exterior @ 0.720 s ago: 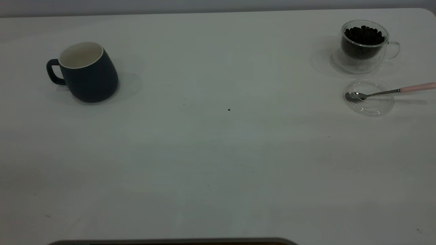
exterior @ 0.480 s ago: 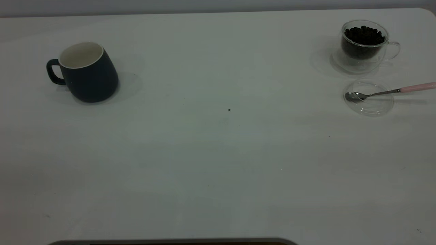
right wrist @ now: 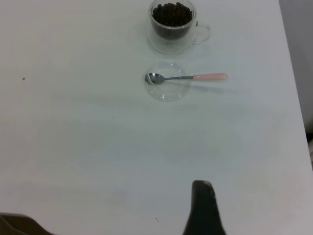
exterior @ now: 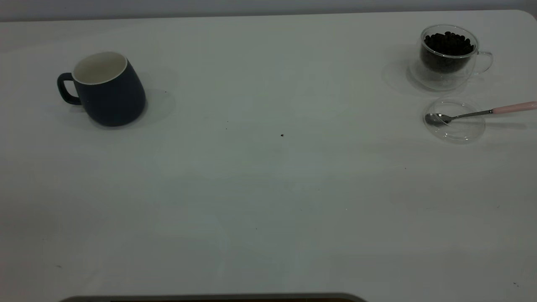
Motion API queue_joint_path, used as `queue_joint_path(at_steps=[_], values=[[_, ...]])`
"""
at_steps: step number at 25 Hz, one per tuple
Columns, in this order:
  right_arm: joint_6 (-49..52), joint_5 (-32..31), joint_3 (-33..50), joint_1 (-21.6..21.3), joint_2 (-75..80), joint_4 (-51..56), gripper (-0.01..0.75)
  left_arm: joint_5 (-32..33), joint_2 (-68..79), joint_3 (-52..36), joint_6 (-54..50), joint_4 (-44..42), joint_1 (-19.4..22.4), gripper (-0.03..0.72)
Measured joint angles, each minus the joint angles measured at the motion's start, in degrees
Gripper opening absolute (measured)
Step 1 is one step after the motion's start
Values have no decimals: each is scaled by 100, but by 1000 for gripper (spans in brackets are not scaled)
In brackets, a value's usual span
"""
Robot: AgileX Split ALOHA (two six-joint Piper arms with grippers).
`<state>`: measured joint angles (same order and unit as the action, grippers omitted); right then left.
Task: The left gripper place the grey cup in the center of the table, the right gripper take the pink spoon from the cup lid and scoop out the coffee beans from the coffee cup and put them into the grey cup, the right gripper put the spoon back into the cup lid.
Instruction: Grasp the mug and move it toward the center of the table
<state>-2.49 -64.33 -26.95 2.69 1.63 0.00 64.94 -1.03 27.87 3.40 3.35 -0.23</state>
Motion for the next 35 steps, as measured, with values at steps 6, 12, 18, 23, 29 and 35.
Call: queue_joint_path(at_steps=[6, 12, 18, 23, 29, 35], values=[[0, 0, 0, 0, 0, 0, 588, 0, 0, 0, 0, 0, 0, 588], [0, 0, 0, 0, 0, 0, 588, 0, 0, 0, -33, 0, 0, 588], [0, 0, 0, 0, 0, 0, 588, -160, 464, 91, 26, -237, -111, 588], [0, 0, 0, 0, 0, 0, 588, -681, 1690, 485, 133, -379, -182, 588], [0, 0, 0, 0, 0, 0, 588, -1266, 3943, 1293, 753, -573, -215, 588], [0, 0, 0, 0, 0, 0, 588, -1711, 5942, 2160, 1318, -1101, -215, 588]])
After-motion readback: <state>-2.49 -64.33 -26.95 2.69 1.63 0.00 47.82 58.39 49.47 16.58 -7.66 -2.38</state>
